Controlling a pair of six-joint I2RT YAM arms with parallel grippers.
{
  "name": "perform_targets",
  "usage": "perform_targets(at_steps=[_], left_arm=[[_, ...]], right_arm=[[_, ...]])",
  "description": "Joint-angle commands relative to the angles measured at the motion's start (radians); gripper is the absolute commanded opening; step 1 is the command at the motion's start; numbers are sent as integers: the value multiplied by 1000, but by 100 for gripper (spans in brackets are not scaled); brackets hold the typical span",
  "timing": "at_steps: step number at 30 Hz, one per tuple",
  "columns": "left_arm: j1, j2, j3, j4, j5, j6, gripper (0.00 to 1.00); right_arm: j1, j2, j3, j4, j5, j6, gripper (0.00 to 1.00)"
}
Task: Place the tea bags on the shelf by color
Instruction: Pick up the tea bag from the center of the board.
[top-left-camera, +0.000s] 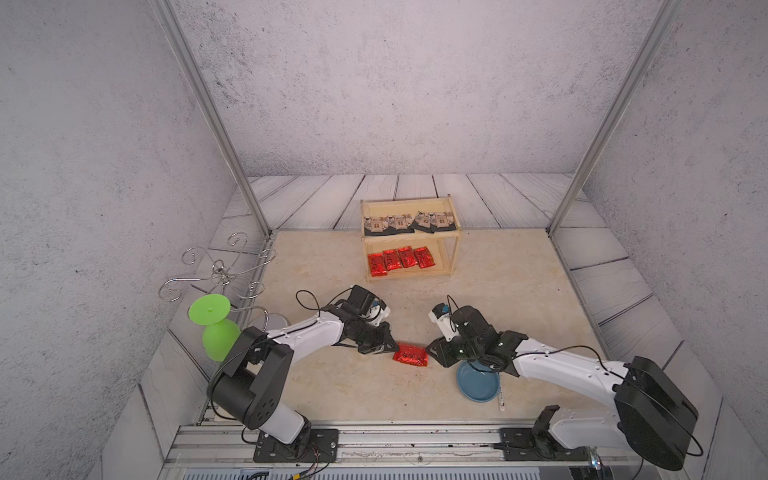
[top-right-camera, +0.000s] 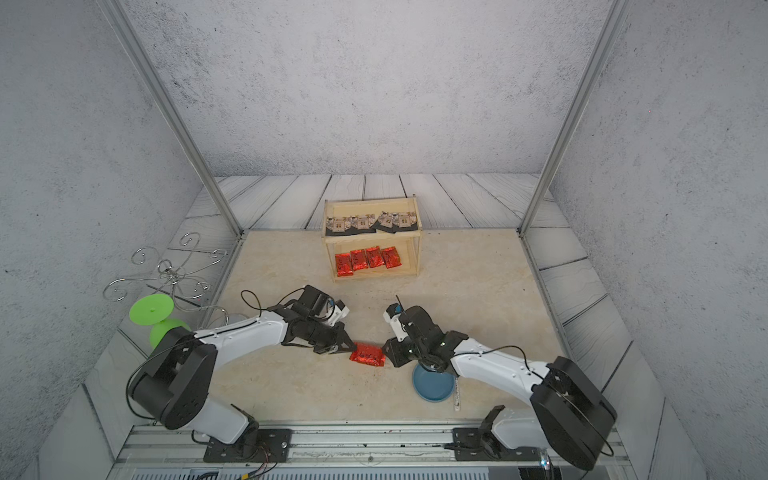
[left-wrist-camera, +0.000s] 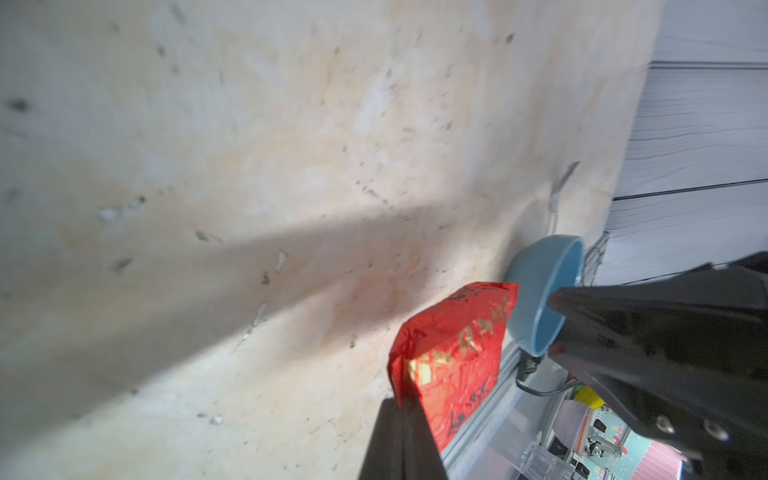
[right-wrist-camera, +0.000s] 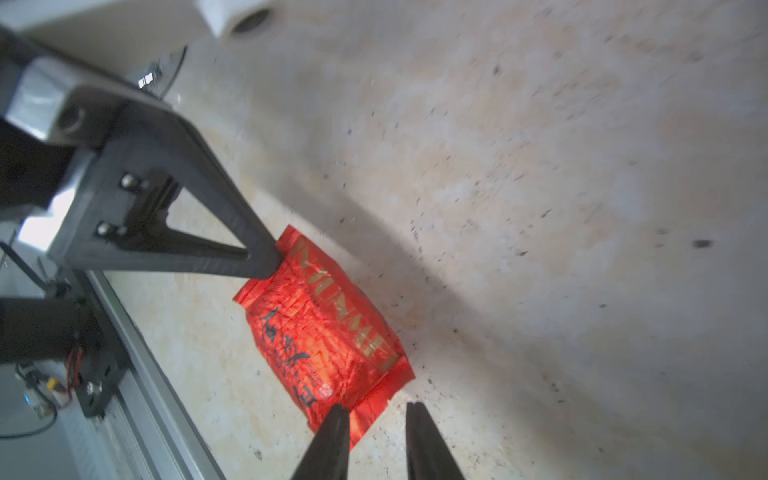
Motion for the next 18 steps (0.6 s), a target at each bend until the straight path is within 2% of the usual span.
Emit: perform_targets(at_steps=[1, 3, 5, 7, 13, 18], left_arm=[[39, -60, 15, 83, 79, -43, 0], [51, -79, 19, 125, 112, -67, 0], [53, -83, 35, 120, 120, -66, 0], [54, -80, 46, 113, 121, -64, 0], [55, -79, 35, 150, 140, -86, 0], [63, -113, 30, 167, 137, -105, 0]], right_arm=[[-46, -34, 28, -37, -1, 168, 34], [-98, -31, 27, 13, -118, 249, 41], [-152, -23, 18, 103, -264, 319, 44], [-185, -16, 21, 170, -358, 368, 47], [-222, -11, 22, 228, -430, 424, 46], [-232, 35, -10, 356, -496, 500, 36]])
